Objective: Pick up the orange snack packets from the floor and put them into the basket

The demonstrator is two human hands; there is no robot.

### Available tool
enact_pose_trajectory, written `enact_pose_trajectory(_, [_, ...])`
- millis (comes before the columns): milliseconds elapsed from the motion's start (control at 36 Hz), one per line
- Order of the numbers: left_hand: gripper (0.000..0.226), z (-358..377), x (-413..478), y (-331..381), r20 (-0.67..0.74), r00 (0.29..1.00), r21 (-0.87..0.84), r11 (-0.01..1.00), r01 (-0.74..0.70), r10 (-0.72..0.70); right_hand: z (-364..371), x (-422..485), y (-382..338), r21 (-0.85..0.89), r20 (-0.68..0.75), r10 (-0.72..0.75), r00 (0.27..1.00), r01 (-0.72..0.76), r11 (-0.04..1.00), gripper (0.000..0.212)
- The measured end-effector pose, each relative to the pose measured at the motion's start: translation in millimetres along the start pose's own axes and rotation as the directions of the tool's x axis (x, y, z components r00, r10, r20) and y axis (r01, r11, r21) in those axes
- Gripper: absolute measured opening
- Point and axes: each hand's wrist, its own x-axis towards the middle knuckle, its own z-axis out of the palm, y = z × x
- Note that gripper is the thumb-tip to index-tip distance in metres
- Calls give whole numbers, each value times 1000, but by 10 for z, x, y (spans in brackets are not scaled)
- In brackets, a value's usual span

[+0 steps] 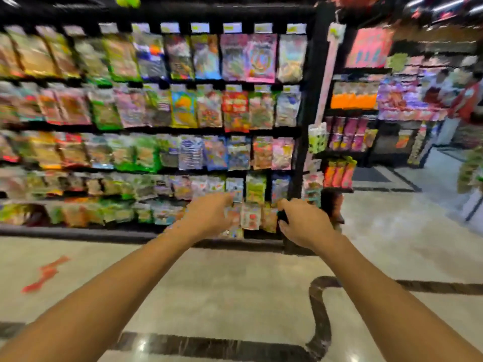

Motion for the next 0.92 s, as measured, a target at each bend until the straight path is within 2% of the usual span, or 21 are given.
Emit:
enact_pose_trajectory(56, [47,-54,-175,-558,10,996,16,995,94,-94,127,277,-487,14,14,-97,995,97,995,38])
enact_pose_trajectory(222, [43,-199,-715,-2044,25,933,51,932,358,-360,483,935,-1976,59,88,-301,950,296,953,35])
enact_pose_trajectory(417, [49,-249,-1215,-3681,50,871,50,872,486,-489,887,1586,-3600,116,111,-459,881,448,887,21])
enact_pose_trajectory(528, [47,-294,-1371,-4417,26,834,42,834,550,-551,1089,1925,-4357,147,135,-524,841,506,850,31])
enact_pose_trajectory(667, [47,-283,-1368,-5140,45,794,25,795,606,-606,1316,2347,-5027,147,146,-565,812,547,824,30])
enact_pose_trajectory(917, [46,5,-796,-6254,86,751,31,756,654,-654,1818,3434,-5696,184,192,-610,769,582,792,38])
